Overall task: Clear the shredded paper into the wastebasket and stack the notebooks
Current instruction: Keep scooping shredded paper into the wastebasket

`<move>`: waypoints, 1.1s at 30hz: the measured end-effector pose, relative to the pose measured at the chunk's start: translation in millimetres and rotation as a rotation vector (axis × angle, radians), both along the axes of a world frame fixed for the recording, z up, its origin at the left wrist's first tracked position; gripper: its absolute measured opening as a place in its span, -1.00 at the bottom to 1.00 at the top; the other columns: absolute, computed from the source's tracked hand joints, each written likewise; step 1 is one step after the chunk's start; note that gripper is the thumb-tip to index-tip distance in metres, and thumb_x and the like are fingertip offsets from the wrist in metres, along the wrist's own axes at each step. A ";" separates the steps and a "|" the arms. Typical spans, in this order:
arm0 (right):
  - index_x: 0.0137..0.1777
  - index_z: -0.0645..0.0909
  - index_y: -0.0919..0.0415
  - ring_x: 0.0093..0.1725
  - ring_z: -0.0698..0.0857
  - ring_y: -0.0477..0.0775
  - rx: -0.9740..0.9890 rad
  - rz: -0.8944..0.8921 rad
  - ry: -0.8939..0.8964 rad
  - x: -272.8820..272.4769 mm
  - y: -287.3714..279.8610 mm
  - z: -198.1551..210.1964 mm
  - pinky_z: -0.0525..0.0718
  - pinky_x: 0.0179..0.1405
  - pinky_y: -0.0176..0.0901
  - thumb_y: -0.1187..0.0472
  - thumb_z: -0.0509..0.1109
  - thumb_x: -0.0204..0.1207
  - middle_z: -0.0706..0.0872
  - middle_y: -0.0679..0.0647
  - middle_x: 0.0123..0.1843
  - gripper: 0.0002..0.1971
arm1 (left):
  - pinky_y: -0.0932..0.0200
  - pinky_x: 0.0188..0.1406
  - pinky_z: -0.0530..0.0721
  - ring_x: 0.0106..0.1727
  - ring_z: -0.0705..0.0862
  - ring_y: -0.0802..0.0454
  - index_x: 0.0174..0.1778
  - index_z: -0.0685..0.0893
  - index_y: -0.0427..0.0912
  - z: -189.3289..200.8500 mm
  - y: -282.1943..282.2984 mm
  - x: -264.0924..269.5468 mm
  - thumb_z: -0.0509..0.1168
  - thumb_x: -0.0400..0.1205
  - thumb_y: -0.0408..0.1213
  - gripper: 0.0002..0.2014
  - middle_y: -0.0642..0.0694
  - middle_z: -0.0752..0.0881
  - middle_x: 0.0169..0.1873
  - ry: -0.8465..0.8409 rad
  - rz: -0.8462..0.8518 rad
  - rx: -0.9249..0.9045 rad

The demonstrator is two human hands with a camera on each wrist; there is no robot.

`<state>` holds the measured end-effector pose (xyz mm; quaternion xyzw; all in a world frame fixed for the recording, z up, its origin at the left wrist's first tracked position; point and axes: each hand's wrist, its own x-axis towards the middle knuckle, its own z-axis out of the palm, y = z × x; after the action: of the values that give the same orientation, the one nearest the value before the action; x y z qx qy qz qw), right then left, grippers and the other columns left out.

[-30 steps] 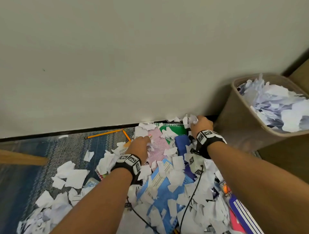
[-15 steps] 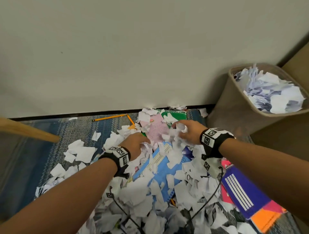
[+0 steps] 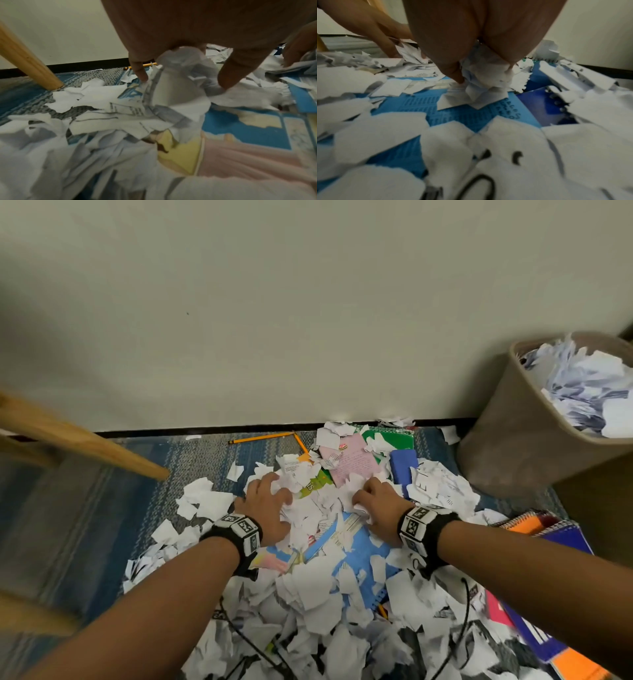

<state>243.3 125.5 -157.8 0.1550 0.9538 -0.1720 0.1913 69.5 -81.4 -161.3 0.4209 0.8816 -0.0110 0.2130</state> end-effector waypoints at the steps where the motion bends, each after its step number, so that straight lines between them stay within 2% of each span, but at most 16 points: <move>1: 0.41 0.45 0.13 0.25 0.46 0.26 0.002 0.001 0.021 -1.7 -3.0 -2.0 0.50 0.21 0.01 0.25 0.39 0.49 0.37 0.18 0.33 -0.53 | -0.24 0.34 0.39 0.57 0.05 -0.17 0.22 0.40 0.20 -0.8 0.3 0.6 0.35 0.42 0.02 -0.55 0.01 0.01 0.58 0.008 0.023 0.003; 3: 0.43 0.41 0.13 0.29 0.44 0.27 -0.026 -0.009 0.070 -6.3 -7.7 -3.4 0.52 0.25 0.04 0.19 0.41 0.48 0.33 0.18 0.37 -0.49 | -0.33 0.42 0.31 0.64 -0.08 -0.15 0.34 0.33 0.21 -1.4 3.7 -2.8 0.39 0.40 0.10 -0.40 0.03 -0.08 0.62 -0.002 0.074 0.044; 6: 0.55 0.27 0.09 0.44 0.35 0.33 -0.030 -0.045 0.135 -13.3 -18.1 -5.4 0.48 0.39 0.12 -0.09 0.45 0.40 0.17 0.21 0.55 -0.25 | -0.45 0.46 0.23 0.67 -0.19 -0.16 0.54 0.14 0.32 -4.8 9.7 -16.0 0.39 0.38 0.30 -0.16 0.08 -0.19 0.65 -0.045 0.145 0.071; 8: 0.65 0.07 0.01 0.60 0.14 0.32 -0.011 -0.078 0.108 -18.5 -29.0 -8.0 0.31 0.54 0.21 -0.38 0.40 0.30 -0.04 0.20 0.68 0.00 | -0.52 0.45 0.19 0.67 -0.24 -0.19 0.58 -0.03 0.42 -9.0 13.7 -24.3 0.32 0.33 0.47 -0.04 0.15 -0.28 0.64 -0.087 0.183 0.040; 10: 0.69 -0.14 -0.10 0.67 -0.02 0.27 0.004 -0.125 0.064 -24.7 -40.1 -12.7 0.14 0.60 0.28 -0.57 0.34 0.16 -0.18 0.15 0.73 0.19 | -0.58 0.43 0.14 0.67 -0.26 -0.24 0.56 -0.15 0.49 -14.6 17.9 -30.5 0.24 0.28 0.56 0.00 0.18 -0.33 0.63 -0.132 0.207 0.018; 13: 0.66 -0.27 -0.18 0.66 -0.03 0.31 0.018 -0.123 0.065 -32.1 -55.3 -20.1 0.11 0.58 0.31 -0.62 0.35 0.06 -0.17 0.13 0.73 0.28 | -0.63 0.42 0.08 0.66 -0.28 -0.26 0.54 -0.26 0.52 -23.1 26.1 -28.9 0.23 0.30 0.56 0.01 0.13 -0.34 0.65 -0.182 0.186 0.007; 16: 0.67 -0.30 -0.16 0.65 -0.06 0.34 0.043 -0.099 0.049 -39.4 -68.7 -26.8 0.10 0.58 0.31 -0.64 0.33 0.06 -0.14 0.16 0.72 0.30 | -0.59 0.45 0.04 0.67 -0.27 -0.18 0.54 -0.24 0.52 -29.6 33.1 -18.7 0.24 0.34 0.52 -0.02 0.13 -0.29 0.65 -0.178 0.101 0.012; 17: 0.67 -0.28 -0.14 0.64 -0.05 0.35 0.045 -0.113 0.054 -42.5 -71.6 -28.4 0.12 0.58 0.32 -0.64 0.32 0.06 -0.12 0.17 0.71 0.30 | -0.57 0.45 -0.04 0.68 -0.27 -0.15 0.57 -0.22 0.49 -31.4 34.2 -16.3 0.21 0.37 0.50 -0.05 0.13 -0.29 0.65 -0.149 0.071 0.002; 19: 0.68 -0.25 -0.11 0.62 -0.01 0.36 0.056 -0.128 0.074 -48.2 -73.8 -29.9 0.18 0.56 0.32 -0.64 0.30 0.09 -0.08 0.19 0.70 0.28 | -0.46 0.51 -0.12 0.68 -0.23 -0.13 0.65 -0.12 0.30 -33.9 34.2 -12.9 0.16 0.48 0.42 -0.11 0.07 -0.24 0.66 -0.047 0.016 -0.018; 20: 0.68 -0.25 -0.10 0.61 0.02 0.38 0.071 -0.123 0.079 -50.7 -73.6 -30.2 0.22 0.56 0.31 -0.60 0.32 0.13 -0.06 0.21 0.69 0.25 | -0.38 0.55 -0.10 0.68 -0.18 -0.14 0.67 -0.07 0.18 -34.4 33.6 -11.5 0.15 0.54 0.36 -0.15 0.03 -0.19 0.67 -0.008 0.006 -0.008; 22: 0.68 -0.24 -0.08 0.58 0.06 0.40 0.100 -0.109 0.081 -54.7 -73.4 -29.9 0.28 0.53 0.28 -0.48 0.39 0.20 -0.02 0.23 0.67 0.21 | -0.23 0.57 0.08 0.67 -0.06 -0.15 0.68 0.01 0.04 -35.5 31.4 -8.8 0.16 0.62 0.23 -0.22 -0.04 -0.07 0.67 0.043 0.014 0.038; 24: 0.68 -0.16 -0.05 0.55 0.11 0.41 0.125 -0.103 0.087 -57.8 -73.8 -30.8 0.34 0.50 0.27 -0.42 0.41 0.23 0.01 0.24 0.64 0.15 | -0.17 0.48 0.27 0.60 0.10 -0.17 0.63 0.15 0.02 -34.9 28.5 -6.5 0.17 0.65 0.14 -0.34 -0.06 0.07 0.62 0.096 0.006 0.082; 27: 0.59 0.13 0.03 0.46 0.21 0.40 0.168 -0.075 0.102 -62.4 -73.5 -30.9 0.44 0.40 0.23 -0.39 0.38 0.28 0.13 0.26 0.58 -0.04 | -0.11 0.30 0.42 0.44 0.28 -0.17 0.47 0.35 0.07 -31.2 23.6 -5.9 0.25 0.65 -0.04 -0.54 -0.08 0.25 0.50 0.135 -0.033 0.093; 30: 0.48 0.30 0.07 0.39 0.28 0.36 0.187 -0.028 0.106 -66.7 -71.9 -27.4 0.55 0.25 0.17 -0.27 0.36 0.42 0.22 0.24 0.54 -0.29 | -0.08 0.19 0.54 0.33 0.37 -0.20 0.42 0.38 0.02 -28.3 22.0 -6.1 0.27 0.62 -0.24 -0.57 -0.14 0.32 0.40 0.110 -0.077 0.068; 33: 0.49 0.33 0.13 0.42 0.29 0.33 0.146 0.005 0.108 -67.5 -76.7 -23.9 0.62 0.18 0.13 -0.01 0.31 0.57 0.29 0.24 0.53 -0.47 | -0.08 0.18 0.58 0.25 0.51 -0.23 0.45 0.38 -0.06 -25.9 25.1 -8.3 0.22 0.64 -0.34 -0.56 -0.19 0.35 0.35 0.023 -0.067 0.065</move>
<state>175.8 48.8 -181.7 0.1568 0.9731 -0.1095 0.1283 61.2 -56.2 -187.2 0.4568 0.8693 0.0055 0.1888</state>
